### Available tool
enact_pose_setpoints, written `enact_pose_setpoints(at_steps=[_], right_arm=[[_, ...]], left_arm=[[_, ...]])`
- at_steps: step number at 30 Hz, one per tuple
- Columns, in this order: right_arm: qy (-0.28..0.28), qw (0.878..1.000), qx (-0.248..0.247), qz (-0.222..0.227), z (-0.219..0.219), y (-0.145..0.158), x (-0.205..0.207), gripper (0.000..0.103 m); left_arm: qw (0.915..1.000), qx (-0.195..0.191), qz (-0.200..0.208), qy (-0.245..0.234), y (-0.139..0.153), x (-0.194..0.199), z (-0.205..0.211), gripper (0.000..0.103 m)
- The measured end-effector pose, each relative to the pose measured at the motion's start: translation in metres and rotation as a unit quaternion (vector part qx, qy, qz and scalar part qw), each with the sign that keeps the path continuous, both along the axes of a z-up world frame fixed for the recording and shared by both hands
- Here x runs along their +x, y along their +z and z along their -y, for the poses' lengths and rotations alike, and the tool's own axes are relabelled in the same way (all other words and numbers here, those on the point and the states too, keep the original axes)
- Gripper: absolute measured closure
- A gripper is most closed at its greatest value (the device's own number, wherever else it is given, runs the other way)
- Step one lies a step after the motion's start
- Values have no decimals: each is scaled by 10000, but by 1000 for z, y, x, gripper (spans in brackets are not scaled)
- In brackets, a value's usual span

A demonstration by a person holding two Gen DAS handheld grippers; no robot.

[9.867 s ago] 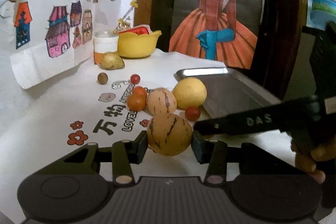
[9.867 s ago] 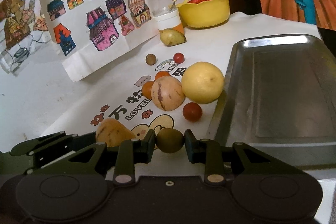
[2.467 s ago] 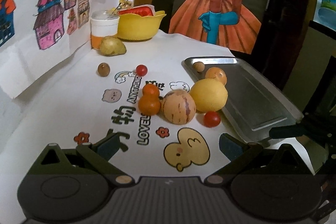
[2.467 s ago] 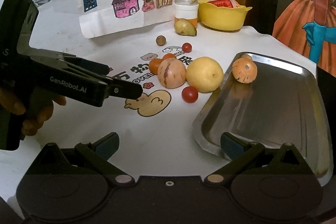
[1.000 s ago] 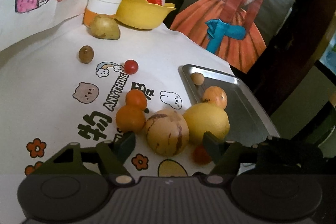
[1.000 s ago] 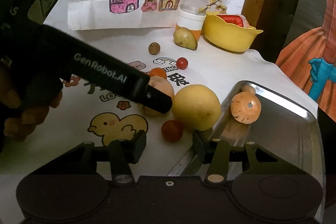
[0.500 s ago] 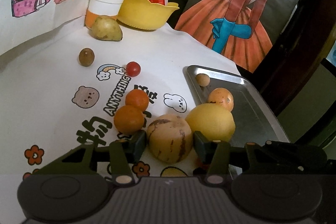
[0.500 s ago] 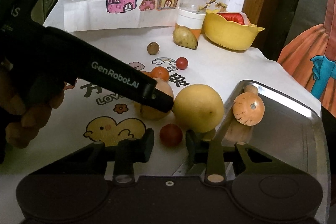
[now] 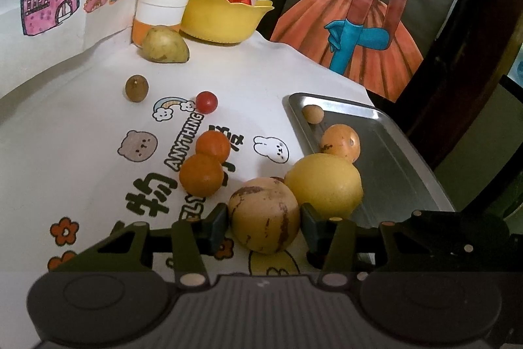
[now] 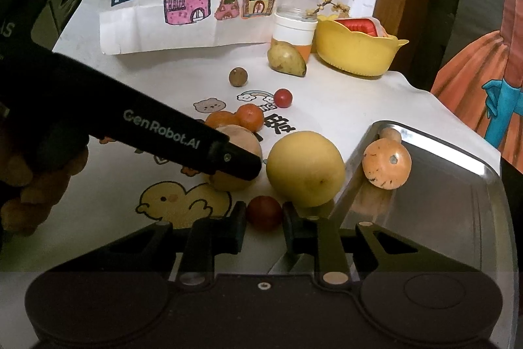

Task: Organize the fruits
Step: 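Close the left tool on a second striped pepino while the right tool grasps a red cherry tomato, then carry the pepino with the left tool while the right tool carries the tomato over the tray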

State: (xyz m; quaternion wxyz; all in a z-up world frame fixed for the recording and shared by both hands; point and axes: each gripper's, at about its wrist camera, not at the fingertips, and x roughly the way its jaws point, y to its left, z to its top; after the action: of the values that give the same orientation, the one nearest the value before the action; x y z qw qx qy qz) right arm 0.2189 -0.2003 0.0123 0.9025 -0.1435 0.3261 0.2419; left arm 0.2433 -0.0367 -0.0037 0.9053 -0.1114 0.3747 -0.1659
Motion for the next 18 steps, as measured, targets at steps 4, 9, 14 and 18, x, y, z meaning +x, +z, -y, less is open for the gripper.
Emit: enact_pose_setpoints(at_steps=[4,9,14,18], right_arm=[[-1,10000,78,-7,3,3,-7,78],[0,9999,155,-20,8,5,-15,78],[0,9998,206,18,11,8,-25,78],[-16,9997,239,50,16,13,-33,78]], left_arm=[[10000,52,-28,-7,2,-6,0,51],[9999,128,-59,-30,5,-16,1,52],[9998,183,-73,-37,9,-25,3,52],[9997,214,-49,-48,14,-33,5,52]])
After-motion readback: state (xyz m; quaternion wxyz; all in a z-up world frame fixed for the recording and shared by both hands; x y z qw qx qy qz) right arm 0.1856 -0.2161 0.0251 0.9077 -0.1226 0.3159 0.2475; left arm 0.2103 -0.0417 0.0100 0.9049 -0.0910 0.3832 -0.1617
